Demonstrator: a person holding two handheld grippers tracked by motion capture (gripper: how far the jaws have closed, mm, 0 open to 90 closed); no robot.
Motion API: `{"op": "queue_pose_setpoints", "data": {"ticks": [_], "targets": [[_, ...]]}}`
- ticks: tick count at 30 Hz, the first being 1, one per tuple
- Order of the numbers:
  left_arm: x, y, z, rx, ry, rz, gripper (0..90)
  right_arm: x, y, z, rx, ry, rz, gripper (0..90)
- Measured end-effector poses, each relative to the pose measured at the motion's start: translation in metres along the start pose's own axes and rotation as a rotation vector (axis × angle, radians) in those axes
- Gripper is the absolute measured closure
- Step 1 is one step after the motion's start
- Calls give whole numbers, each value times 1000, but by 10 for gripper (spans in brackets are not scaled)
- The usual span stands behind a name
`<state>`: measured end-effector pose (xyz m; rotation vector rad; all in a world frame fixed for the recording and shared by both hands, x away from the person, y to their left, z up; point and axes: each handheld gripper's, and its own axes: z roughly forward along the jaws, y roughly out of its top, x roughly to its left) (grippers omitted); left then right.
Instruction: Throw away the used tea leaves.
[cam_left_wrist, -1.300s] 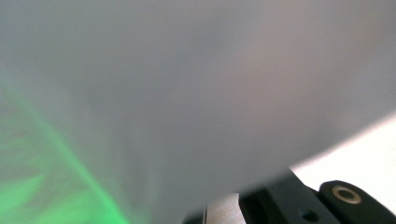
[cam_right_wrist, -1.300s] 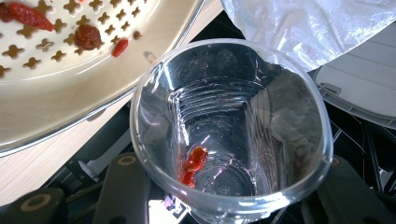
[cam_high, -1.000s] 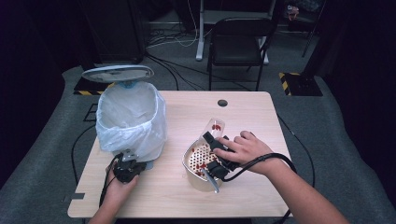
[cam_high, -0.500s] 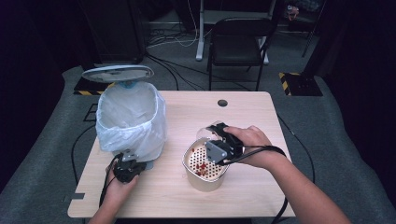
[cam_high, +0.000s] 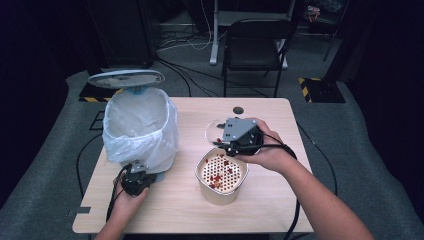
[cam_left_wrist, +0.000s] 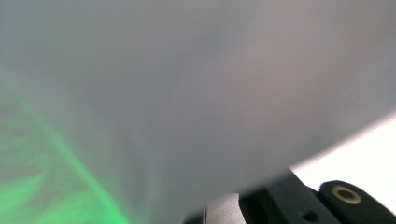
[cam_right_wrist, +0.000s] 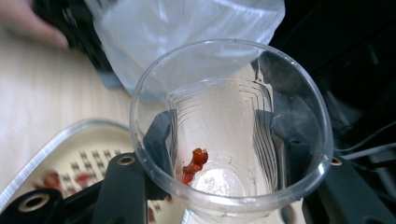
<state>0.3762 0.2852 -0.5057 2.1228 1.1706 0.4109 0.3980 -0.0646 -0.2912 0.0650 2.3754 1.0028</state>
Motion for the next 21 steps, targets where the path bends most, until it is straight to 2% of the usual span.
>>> {"op": "queue_pose_setpoints", "data": {"ticks": [2, 3, 4, 6, 9, 10, 12, 14, 15, 16, 18, 21], "targets": [[0, 0, 0, 1, 0, 1, 900, -3, 6, 0, -21, 25, 42, 503], [0, 0, 0, 1, 0, 1, 900, -3, 6, 0, -21, 25, 42, 503], [0, 0, 0, -1, -1, -1, 900, -5, 12, 1, -30, 35, 81, 503], [0, 0, 0, -3, -4, -6, 900, -7, 18, 2, -35, 40, 107, 503], [0, 0, 0, 3, 0, 2, 900, -11, 29, 8, -53, 59, 161, 503], [1, 0, -1, 19, 0, 19, 900, -12, 32, 10, -58, 57, 172, 503], [1, 0, -1, 19, 6, 20, 900, -15, 38, 15, -67, 62, 201, 503], [2, 0, -1, 23, 1, 28, 900, -18, 44, 21, -74, 64, 212, 503], [-1, 0, 1, -16, -2, -21, 900, -19, 47, 23, -80, 67, 223, 503], [1, 0, 0, 7, 4, 3, 900, -20, 50, 26, -84, 65, 229, 503], [2, 0, -1, 18, 9, 24, 900, -22, 58, 29, -97, 63, 243, 503], [0, 0, 0, 0, 10, 3, 900, -26, 70, 35, -111, 57, 258, 503]]}}
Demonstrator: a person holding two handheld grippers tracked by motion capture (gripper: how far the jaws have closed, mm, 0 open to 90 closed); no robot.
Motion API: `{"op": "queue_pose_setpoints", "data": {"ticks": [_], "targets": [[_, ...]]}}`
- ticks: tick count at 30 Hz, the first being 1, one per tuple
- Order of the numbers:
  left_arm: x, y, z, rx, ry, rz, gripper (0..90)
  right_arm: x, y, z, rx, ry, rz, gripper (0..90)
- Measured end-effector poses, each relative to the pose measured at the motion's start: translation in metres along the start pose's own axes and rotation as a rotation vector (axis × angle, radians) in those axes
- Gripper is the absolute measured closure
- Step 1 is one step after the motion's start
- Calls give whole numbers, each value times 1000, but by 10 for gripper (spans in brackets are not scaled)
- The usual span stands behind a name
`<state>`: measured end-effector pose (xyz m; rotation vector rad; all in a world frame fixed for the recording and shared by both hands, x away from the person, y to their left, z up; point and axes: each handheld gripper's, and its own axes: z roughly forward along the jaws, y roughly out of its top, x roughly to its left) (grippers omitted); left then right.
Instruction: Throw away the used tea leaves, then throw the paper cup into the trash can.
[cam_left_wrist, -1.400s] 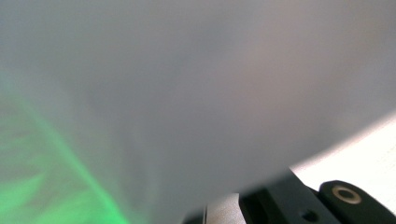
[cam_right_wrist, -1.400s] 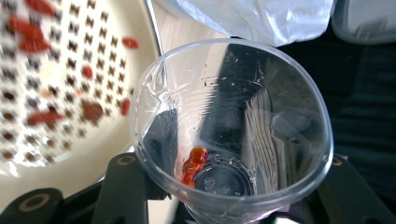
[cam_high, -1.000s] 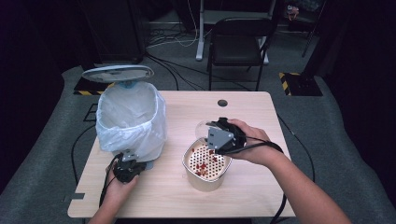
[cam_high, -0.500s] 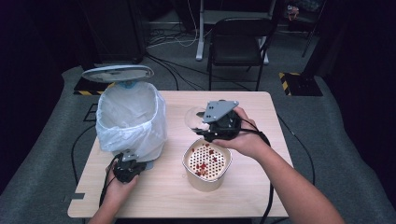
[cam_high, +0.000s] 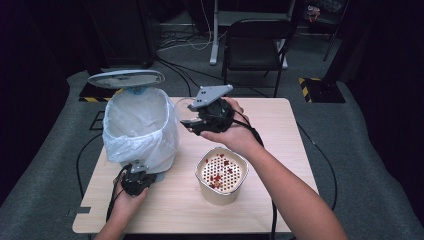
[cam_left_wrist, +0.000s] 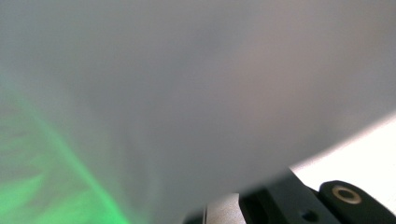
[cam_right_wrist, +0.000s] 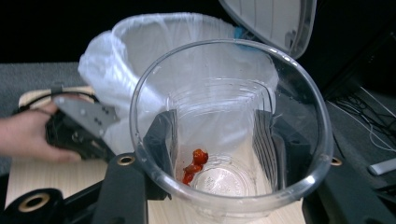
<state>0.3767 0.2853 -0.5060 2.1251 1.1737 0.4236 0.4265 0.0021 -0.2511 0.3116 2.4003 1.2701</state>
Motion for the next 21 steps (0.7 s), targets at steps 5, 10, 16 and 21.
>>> {"op": "queue_pose_setpoints", "data": {"ticks": [5, 10, 16, 21], "targets": [[1, 0, -1, 18, 0, 4, 900, -4, 16, 13, -38, 5, 41, 503], [0, 0, -1, 16, -2, -3, 900, -5, 28, 28, -62, 9, 59, 502], [0, -1, -1, 15, -2, -5, 900, -6, 36, 45, -79, 14, 81, 501], [0, -1, -1, 9, -1, -18, 900, -3, 41, 61, -78, 38, 83, 498]]}}
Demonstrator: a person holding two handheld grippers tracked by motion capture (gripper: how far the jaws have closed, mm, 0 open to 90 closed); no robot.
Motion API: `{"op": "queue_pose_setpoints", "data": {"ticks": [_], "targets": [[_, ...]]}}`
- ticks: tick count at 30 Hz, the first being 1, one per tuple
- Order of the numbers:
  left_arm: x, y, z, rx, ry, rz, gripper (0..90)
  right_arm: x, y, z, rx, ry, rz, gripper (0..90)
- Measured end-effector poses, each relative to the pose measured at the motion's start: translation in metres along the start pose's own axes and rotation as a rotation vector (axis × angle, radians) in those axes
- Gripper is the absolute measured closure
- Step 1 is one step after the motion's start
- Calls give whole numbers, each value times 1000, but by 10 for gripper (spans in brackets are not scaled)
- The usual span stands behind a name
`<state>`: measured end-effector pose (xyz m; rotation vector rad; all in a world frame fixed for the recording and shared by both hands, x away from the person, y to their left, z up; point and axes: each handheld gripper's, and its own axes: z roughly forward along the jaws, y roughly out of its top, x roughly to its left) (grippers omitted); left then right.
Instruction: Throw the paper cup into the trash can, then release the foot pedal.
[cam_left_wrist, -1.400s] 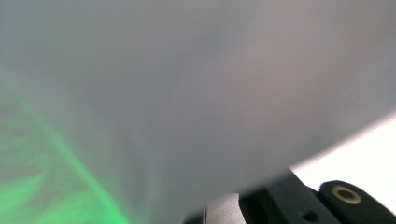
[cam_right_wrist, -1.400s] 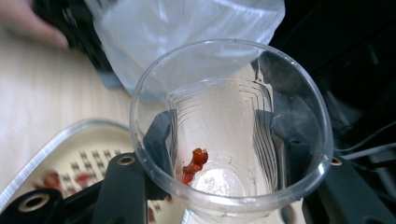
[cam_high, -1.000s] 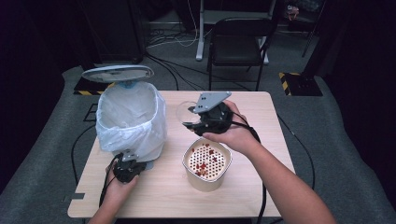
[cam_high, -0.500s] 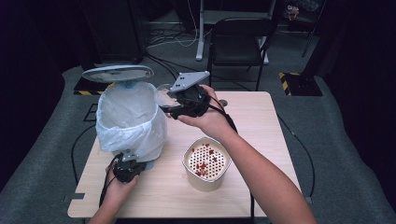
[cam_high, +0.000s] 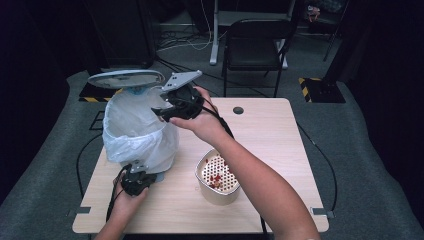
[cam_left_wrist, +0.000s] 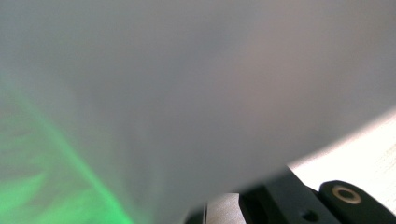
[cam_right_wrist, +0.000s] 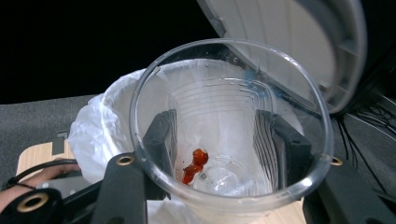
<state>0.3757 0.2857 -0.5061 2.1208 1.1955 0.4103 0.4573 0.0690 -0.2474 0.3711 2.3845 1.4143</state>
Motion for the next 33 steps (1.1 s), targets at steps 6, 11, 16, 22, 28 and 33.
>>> {"op": "queue_pose_setpoints", "data": {"ticks": [6, 11, 16, 22, 28, 33], "targets": [[0, 0, 0, -10, -6, -6, 900, 8, 3, 26, -12, 24, -1, 488], [-2, -1, 1, -28, -5, -37, 900, 12, 1, 43, 15, 60, 15, 368], [1, 0, 0, 8, 3, 5, 900, 13, -4, 45, 7, 42, 26, 192], [-2, 0, 1, -19, -2, -28, 900, 9, -4, 36, -20, 23, 48, 143], [2, 0, -2, 19, -12, 5, 900, 8, -18, 0, -16, 6, 17, 188], [3, -1, -2, -8, -27, -5, 871, 4, -37, -26, 10, -35, 17, 201]]}}
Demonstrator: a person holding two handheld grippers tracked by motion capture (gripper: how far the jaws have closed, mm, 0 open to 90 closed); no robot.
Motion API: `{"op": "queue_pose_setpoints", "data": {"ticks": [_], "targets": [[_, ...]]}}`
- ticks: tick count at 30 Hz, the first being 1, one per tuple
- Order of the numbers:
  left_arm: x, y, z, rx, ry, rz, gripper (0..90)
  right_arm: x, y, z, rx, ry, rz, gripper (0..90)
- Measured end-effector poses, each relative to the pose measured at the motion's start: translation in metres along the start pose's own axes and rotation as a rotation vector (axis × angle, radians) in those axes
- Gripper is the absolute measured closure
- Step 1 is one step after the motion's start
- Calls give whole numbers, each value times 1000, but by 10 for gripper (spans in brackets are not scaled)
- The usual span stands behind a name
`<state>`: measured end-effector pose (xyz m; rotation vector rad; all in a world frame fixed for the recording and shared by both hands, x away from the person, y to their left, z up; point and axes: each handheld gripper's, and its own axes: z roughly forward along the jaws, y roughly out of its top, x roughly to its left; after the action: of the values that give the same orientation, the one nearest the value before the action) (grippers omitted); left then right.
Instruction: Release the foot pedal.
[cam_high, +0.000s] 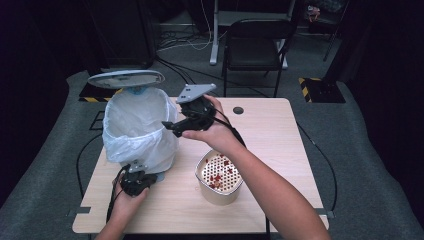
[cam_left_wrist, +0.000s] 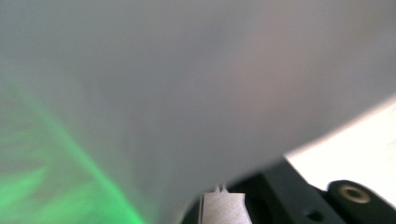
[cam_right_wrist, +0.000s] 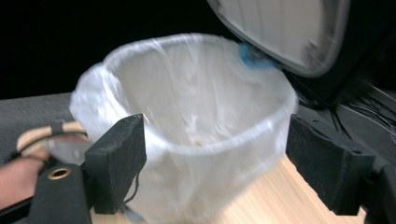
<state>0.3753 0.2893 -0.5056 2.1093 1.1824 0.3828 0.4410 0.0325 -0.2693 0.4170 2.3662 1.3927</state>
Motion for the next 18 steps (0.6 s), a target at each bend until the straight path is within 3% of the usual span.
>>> {"op": "queue_pose_setpoints", "data": {"ticks": [1, 2, 4, 5, 6, 7, 9, 10, 12, 13, 15, 17, 18], "targets": [[0, 0, -2, 19, 23, 22, 869, -1, -4, -4, 4, -2, 6, 202], [-4, -1, -3, 8, 8, -22, 847, -2, -10, -9, 12, -13, 10, 208], [-7, 0, -4, -7, 6, -39, 810, -4, -20, -17, 34, -24, 13, 213], [-3, 1, -6, 6, 4, -3, 794, -5, -25, -21, 37, -33, 14, 217], [-5, 2, -7, -18, -8, -18, 770, -6, -28, -24, 39, -44, 8, 220], [-11, 2, -6, -81, -46, -84, 743, -7, -34, -30, 42, -54, 14, 222], [-11, 3, -12, -82, -37, -68, 703, -9, -42, -38, 45, -62, 26, 224], [-14, 3, -14, -109, -20, -107, 687, -10, -46, -43, 42, -70, 27, 225], [-16, 3, -17, -110, -14, -111, 629, -12, -55, -51, 40, -83, 42, 225], [-12, 4, -21, -90, -24, -55, 621, -13, -58, -53, 35, -93, 48, 225], [-10, 5, -24, -100, -23, -16, 595, -14, -67, -60, 37, -114, 61, 224], [-11, 5, -27, -109, -40, -44, 578, -15, -77, -67, 40, -127, 90, 222], [-14, 3, -27, -120, -43, -84, 573, -15, -82, -71, 43, -133, 96, 222]]}}
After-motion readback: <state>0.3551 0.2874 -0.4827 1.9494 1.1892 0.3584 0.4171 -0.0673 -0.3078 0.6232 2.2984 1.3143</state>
